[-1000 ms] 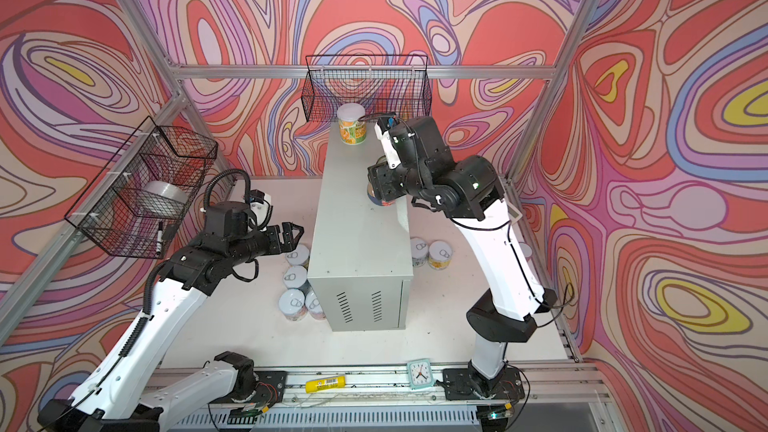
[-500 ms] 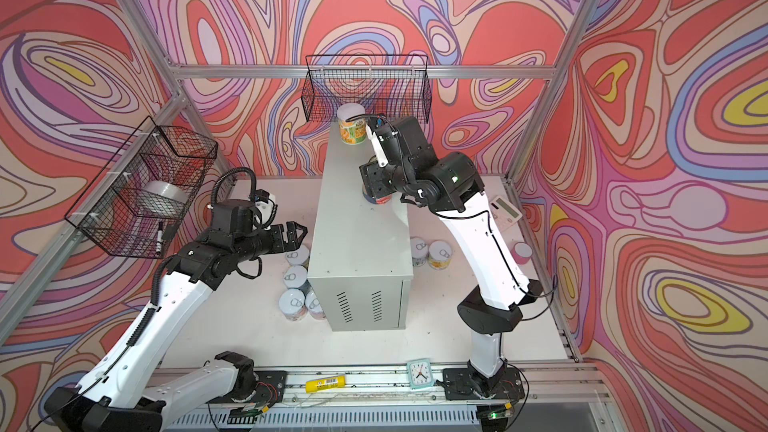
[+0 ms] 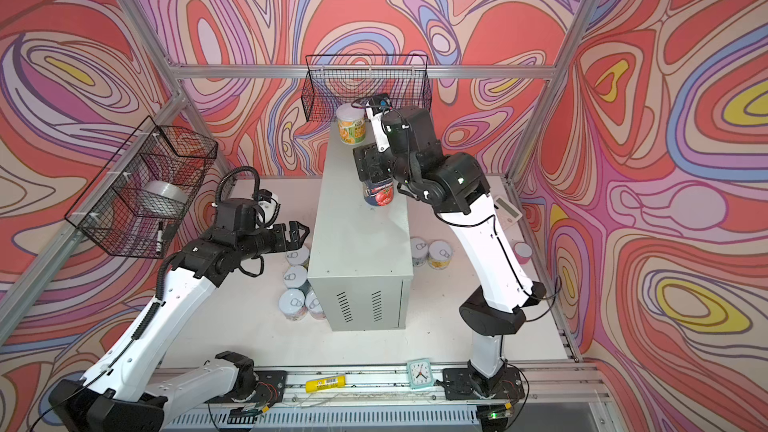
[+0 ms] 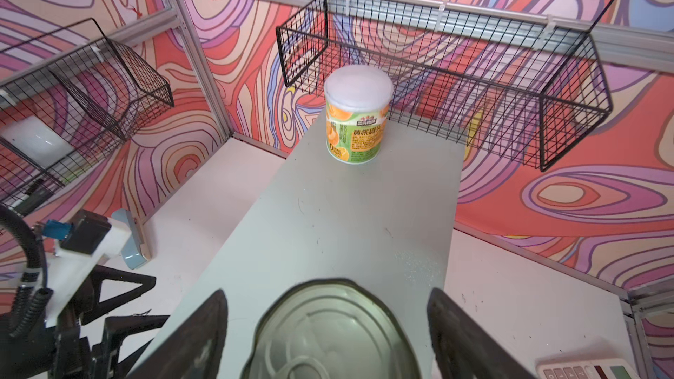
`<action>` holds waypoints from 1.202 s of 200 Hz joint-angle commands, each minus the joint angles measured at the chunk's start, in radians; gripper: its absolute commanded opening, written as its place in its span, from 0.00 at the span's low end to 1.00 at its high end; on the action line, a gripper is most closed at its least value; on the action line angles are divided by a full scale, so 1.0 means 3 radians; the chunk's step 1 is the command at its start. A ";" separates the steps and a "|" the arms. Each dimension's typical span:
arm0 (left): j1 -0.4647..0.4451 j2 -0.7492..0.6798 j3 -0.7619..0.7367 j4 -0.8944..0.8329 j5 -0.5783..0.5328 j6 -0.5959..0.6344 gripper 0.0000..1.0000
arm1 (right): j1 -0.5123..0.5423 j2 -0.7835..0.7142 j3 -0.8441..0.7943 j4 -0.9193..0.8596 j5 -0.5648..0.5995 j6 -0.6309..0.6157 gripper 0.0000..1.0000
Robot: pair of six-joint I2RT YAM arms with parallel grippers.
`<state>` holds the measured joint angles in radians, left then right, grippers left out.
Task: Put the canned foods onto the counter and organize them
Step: 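Carry the can to the far end beside the yellow-green can and lower it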
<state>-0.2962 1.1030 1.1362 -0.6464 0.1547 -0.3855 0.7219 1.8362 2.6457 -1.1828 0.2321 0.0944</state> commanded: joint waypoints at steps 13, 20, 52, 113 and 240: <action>-0.0028 -0.0061 -0.0029 0.0043 0.0022 0.0053 0.96 | 0.0067 -0.0411 -0.0117 0.0243 0.0089 -0.0003 0.84; -0.0023 -0.0069 -0.0033 0.0047 0.0021 0.0054 0.96 | 0.0085 -0.0475 -0.0173 0.0242 0.0084 0.0014 0.83; -0.0023 -0.0092 -0.0029 0.0060 0.0041 0.0048 0.95 | 0.0125 -0.0872 -0.0669 0.0265 -0.0058 0.0133 0.81; -0.0030 -0.0158 -0.0062 0.0104 0.0087 0.0023 0.94 | 0.0129 -0.1426 -0.1789 0.0437 -0.0245 0.0425 0.67; -0.0028 -0.0093 -0.0141 0.0169 0.0093 0.0040 0.92 | 0.0120 -0.1228 -0.2323 0.0918 -0.0044 0.0476 0.67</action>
<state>-0.3016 1.0676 1.1069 -0.6209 0.1768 -0.3851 0.7544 1.4197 1.9141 -0.9318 0.1673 0.2523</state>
